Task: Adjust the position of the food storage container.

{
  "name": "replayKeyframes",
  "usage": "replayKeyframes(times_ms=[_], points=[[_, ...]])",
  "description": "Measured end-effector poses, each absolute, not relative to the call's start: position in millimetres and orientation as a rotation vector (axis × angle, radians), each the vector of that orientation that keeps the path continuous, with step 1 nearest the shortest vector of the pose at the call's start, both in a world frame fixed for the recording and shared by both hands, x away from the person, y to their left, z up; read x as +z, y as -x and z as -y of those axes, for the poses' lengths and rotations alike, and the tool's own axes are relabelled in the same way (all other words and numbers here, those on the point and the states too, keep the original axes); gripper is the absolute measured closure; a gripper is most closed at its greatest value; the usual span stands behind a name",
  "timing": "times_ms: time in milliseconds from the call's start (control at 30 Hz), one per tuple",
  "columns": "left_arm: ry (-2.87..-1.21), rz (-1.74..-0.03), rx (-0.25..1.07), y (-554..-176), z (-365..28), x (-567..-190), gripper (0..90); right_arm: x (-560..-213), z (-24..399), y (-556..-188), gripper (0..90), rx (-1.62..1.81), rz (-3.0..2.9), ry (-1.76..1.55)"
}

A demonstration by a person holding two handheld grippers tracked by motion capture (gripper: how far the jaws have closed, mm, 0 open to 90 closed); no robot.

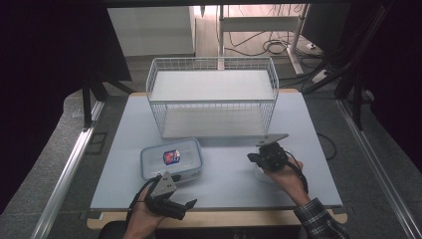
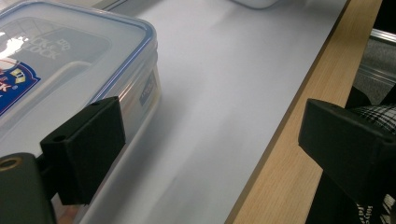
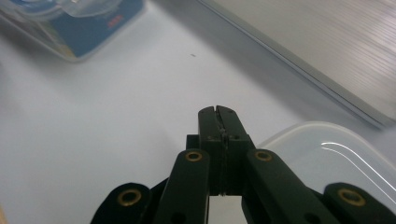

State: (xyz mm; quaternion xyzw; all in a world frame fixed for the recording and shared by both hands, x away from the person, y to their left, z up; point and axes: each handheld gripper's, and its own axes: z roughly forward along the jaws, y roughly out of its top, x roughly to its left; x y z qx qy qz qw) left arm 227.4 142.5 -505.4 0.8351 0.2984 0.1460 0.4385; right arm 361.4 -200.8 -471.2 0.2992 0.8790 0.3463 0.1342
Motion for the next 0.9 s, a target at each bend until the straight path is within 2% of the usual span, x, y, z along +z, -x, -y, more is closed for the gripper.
replayKeyframes(times_ms=[667,833,900], points=[[-2.064,-0.788,0.401,-230,-152,-501,6.3,-465,290,-345,89.5,0.949,-2.423,-1.086],[-2.065,-0.835,0.419,-232,-160,-495,6.3,-464,297,-343,89.3,0.942,-2.396,-1.107],[-2.051,-0.904,0.468,-234,-164,-489,7.4,-461,295,-342,89.3,0.971,-2.396,-1.091]])
